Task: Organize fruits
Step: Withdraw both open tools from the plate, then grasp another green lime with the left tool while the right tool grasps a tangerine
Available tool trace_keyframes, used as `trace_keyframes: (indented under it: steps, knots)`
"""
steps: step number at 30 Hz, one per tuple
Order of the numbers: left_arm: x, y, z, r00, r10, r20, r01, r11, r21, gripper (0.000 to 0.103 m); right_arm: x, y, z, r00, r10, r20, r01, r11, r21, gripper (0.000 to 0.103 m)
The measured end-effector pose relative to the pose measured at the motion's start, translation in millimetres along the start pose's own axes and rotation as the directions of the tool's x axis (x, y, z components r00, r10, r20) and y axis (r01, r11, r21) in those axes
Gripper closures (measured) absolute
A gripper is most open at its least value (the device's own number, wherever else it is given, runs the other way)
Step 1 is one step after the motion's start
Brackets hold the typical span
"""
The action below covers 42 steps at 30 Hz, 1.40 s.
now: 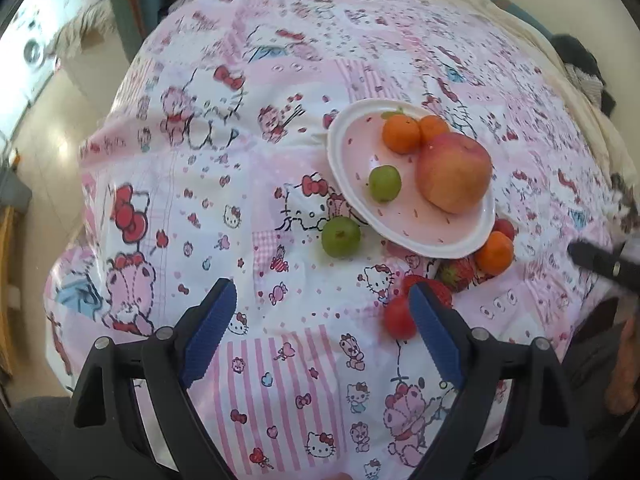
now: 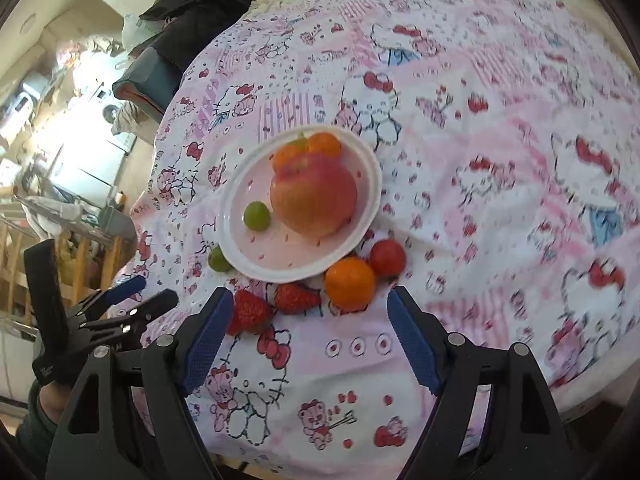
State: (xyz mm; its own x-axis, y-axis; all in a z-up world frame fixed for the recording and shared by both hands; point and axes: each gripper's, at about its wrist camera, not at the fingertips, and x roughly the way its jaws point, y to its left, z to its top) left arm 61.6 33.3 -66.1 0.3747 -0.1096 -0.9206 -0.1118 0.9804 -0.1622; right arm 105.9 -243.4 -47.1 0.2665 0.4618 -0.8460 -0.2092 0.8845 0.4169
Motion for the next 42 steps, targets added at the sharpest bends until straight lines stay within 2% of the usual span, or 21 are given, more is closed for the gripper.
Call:
trace_keyframes:
  steps: [6, 9, 11, 14, 16, 18, 25, 28, 32, 34, 36, 38, 42]
  knots:
    - [22.0, 19.8, 6.1, 0.994, -0.076, -0.073, 0.066, 0.990, -0.128, 0.017, 8.4, -17.3, -8.8, 1.000, -0.004, 0.000, 0.004, 0.998, 0.068, 0.021]
    - [35.5, 18.9, 13.1, 0.991, -0.086, -0.098, 0.070, 0.986, -0.154, 0.023, 8.2, -24.3, -7.1, 1.000, -0.003, 0.006, 0.003, 0.995, 0.096, 0.021]
    - [46.8, 10.3, 20.7, 0.990, -0.066, -0.122, 0.052, 0.992, -0.114, 0.038, 9.0, -26.8, -4.8, 1.000, 0.001, 0.009, -0.002, 0.994, 0.112, 0.021]
    - [61.7, -4.3, 26.4, 0.990, -0.016, -0.138, 0.012, 0.999, -0.031, 0.042, 12.4, -27.6, -1.3, 1.000, 0.009, 0.004, -0.009, 0.992, 0.123, 0.021]
    - [72.4, -13.4, 27.0, 0.988, 0.010, -0.152, -0.007, 1.000, 0.022, 0.052, 17.7, -28.7, 0.8, 0.998, 0.058, -0.017, -0.055, 0.989, 0.140, 0.021]
    - [79.2, -17.1, 26.8, 0.986, -0.001, -0.165, 0.007, 0.999, 0.038, 0.054, 20.4, -29.8, 1.6, 0.996, 0.082, -0.027, -0.077, 0.985, 0.152, 0.021]
    - [83.1, -20.7, 33.9, 0.991, 0.010, -0.133, -0.003, 0.999, 0.054, 0.060, 23.2, -33.6, 3.0, 0.998, 0.056, -0.039, -0.050, 0.987, 0.152, 0.021]
    - [84.5, -22.0, 36.6, 0.992, 0.007, -0.128, 0.001, 0.998, 0.060, 0.076, 23.6, -36.8, 4.4, 0.999, 0.037, -0.038, -0.030, 0.986, 0.164, 0.021]
    - [78.2, -27.3, 35.3, 0.994, 0.024, -0.105, -0.015, 0.996, 0.089, 0.077, 29.0, -43.1, 5.4, 0.998, 0.000, -0.062, 0.012, 0.981, 0.194, 0.021]
    - [75.3, -28.8, 33.7, 0.994, 0.033, -0.100, -0.024, 0.996, 0.091, 0.077, 34.3, -46.7, 4.4, 0.996, 0.006, -0.086, 0.012, 0.978, 0.209, 0.023]
    - [70.1, -25.1, 30.8, 0.995, 0.037, -0.097, -0.030, 0.997, 0.076, 0.077, 40.3, -49.7, 3.5, 0.994, 0.012, -0.110, 0.013, 0.974, 0.225, 0.030]
    - [63.2, -20.8, 27.2, 0.996, 0.030, -0.089, -0.024, 0.998, 0.061, 0.077, 46.3, -50.4, 3.8, 0.992, -0.004, -0.125, 0.032, 0.974, 0.225, 0.031]
    - [47.6, -18.7, 23.1, 0.998, 0.026, -0.052, -0.023, 0.998, 0.061, 0.077, 65.4, -46.9, 5.9, 0.987, -0.024, -0.160, 0.058, 0.975, 0.212, 0.038]
